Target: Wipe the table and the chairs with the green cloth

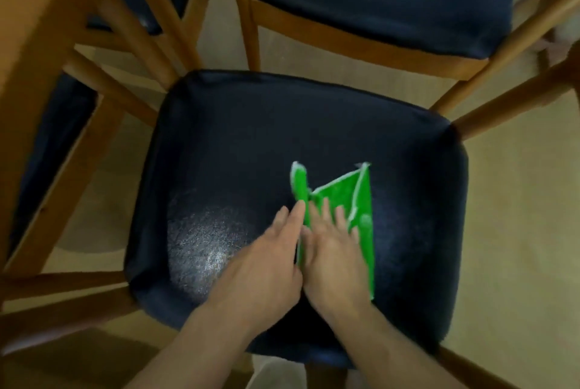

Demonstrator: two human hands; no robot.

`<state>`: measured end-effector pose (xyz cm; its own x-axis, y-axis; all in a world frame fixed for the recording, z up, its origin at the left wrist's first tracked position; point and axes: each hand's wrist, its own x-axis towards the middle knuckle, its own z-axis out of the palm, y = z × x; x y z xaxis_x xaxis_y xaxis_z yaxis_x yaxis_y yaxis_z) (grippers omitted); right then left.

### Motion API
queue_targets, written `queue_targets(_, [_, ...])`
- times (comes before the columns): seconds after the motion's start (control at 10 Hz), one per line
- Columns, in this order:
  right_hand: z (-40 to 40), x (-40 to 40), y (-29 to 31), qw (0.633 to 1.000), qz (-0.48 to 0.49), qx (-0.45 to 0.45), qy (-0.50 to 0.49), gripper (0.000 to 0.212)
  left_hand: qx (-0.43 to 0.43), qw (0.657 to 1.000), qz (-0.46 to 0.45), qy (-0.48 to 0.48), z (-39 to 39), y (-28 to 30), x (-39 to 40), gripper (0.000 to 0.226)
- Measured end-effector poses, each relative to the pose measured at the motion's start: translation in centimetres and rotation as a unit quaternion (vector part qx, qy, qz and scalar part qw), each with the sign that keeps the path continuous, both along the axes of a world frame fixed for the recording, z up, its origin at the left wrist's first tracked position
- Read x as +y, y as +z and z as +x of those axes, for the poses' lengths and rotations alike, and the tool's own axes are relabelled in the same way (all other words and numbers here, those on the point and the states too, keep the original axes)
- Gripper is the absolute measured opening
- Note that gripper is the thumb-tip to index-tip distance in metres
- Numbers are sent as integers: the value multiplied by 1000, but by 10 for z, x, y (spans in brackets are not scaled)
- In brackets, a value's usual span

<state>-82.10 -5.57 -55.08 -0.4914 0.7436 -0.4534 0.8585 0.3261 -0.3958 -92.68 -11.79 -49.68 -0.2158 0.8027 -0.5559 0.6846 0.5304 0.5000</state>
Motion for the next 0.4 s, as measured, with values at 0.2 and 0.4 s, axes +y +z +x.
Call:
queue_targets(0.2, [19,3,56,951,-182,217,-126,40,-91,992,-9,89,24,20,-6,83])
queue_targets(0.4, [63,1,137,932,-249,205,-166,41,-23,986,65,150,51,84,-12,14])
